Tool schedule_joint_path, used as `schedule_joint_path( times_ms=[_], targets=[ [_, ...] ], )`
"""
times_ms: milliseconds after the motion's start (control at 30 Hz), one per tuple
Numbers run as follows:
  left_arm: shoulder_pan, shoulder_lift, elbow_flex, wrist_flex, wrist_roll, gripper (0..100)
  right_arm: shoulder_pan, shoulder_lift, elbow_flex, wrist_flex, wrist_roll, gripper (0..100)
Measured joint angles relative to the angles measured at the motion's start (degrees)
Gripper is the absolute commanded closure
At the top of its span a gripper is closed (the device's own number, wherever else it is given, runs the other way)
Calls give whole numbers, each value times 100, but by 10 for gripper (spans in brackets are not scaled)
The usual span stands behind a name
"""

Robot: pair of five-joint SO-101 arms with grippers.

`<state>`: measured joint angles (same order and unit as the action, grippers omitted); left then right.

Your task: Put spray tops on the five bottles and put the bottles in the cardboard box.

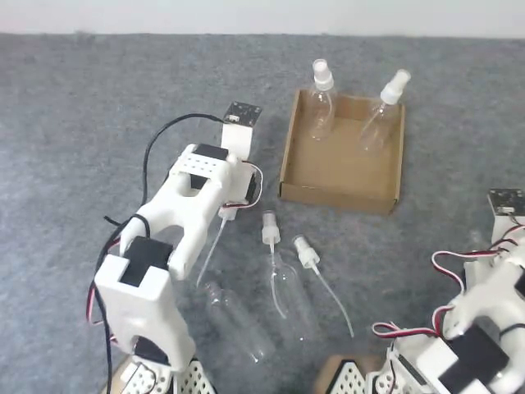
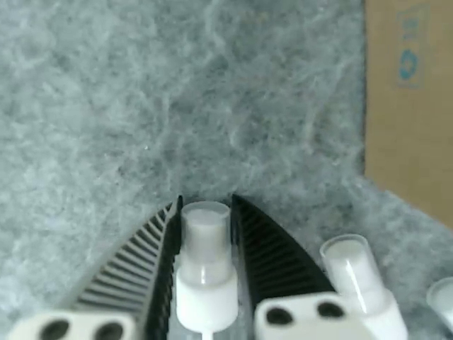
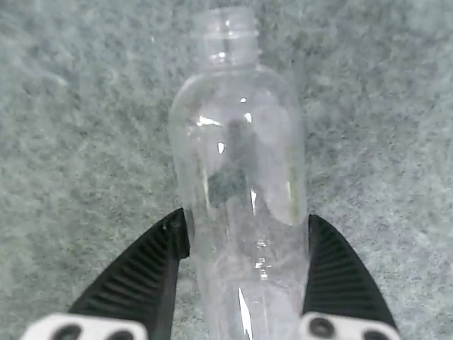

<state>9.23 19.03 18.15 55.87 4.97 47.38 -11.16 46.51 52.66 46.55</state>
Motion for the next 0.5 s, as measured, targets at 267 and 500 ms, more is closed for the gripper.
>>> schedule_joint_path(
  times_ms=[267,500],
  targets=[
    [0,-1231,0,492,-35,991,0,0,0,0,0,816],
    [-132,-3314,97,914,-62,991,0,9,9,0,0,678]
  ],
)
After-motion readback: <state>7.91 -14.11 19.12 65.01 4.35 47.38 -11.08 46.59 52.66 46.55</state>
